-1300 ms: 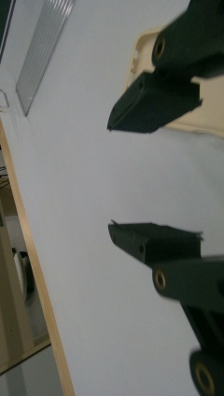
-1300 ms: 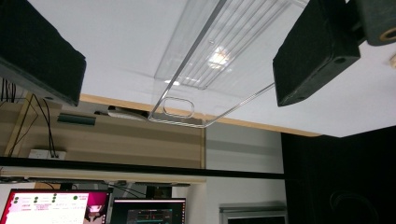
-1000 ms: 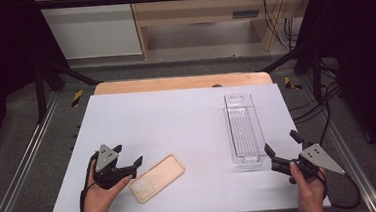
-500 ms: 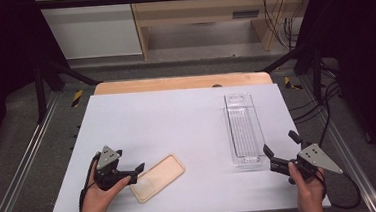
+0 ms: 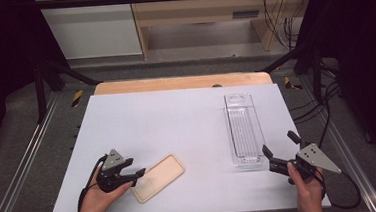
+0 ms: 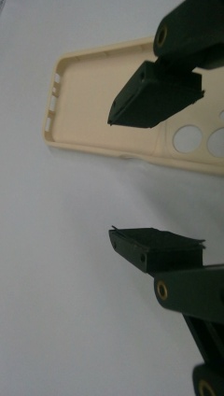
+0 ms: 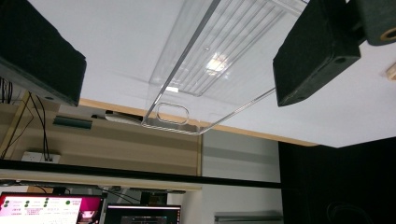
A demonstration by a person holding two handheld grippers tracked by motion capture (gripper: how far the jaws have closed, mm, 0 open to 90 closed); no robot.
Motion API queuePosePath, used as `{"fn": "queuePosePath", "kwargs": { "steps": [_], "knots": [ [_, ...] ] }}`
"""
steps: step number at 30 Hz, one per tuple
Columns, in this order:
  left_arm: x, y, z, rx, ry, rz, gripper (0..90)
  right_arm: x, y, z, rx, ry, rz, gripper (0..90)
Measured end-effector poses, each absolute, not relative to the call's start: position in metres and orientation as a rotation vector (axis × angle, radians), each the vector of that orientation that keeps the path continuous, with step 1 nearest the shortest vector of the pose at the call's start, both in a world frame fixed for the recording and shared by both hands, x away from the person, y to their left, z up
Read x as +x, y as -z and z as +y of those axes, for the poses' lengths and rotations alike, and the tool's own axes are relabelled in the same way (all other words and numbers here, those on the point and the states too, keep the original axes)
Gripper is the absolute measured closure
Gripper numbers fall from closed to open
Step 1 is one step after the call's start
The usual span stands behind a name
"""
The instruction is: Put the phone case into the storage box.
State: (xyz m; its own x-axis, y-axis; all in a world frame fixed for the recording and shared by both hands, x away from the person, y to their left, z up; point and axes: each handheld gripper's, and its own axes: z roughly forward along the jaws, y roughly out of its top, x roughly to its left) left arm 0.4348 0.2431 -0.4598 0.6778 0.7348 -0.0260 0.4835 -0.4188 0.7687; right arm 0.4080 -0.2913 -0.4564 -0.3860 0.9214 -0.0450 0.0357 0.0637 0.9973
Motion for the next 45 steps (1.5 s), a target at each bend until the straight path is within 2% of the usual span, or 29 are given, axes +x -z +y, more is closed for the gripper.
{"fn": "queuePosePath", "kwargs": {
  "steps": [6, 13, 25, 31, 34, 45],
  "knots": [
    [0.434, 0.464, 0.246, 2.149, -0.366, 0.915, 57.0, 0.408, 0.457, -0.291, 0.99, -1.426, 1.559, 3.2],
    [0.434, 0.468, 0.244, 2.18, -0.333, 0.901, 66.6, 0.408, 0.457, -0.29, 0.991, -1.423, 1.559, 3.2],
    [0.435, 0.474, 0.247, 2.2, -0.3, 0.946, 70.9, 0.408, 0.457, -0.29, 0.995, -1.421, 1.563, 3.2],
    [0.436, 0.476, 0.246, 2.196, -0.261, 0.942, 81.7, 0.409, 0.457, -0.29, 0.988, -1.417, 1.565, 3.2],
    [0.436, 0.477, 0.246, 2.186, -0.247, 0.946, 83.5, 0.409, 0.457, -0.289, 0.99, -1.413, 1.565, 3.2],
    [0.434, 0.475, 0.244, 2.199, -0.287, 0.937, 87.6, 0.408, 0.456, -0.291, 0.997, -1.424, 1.547, 3.3]
  ]
}}
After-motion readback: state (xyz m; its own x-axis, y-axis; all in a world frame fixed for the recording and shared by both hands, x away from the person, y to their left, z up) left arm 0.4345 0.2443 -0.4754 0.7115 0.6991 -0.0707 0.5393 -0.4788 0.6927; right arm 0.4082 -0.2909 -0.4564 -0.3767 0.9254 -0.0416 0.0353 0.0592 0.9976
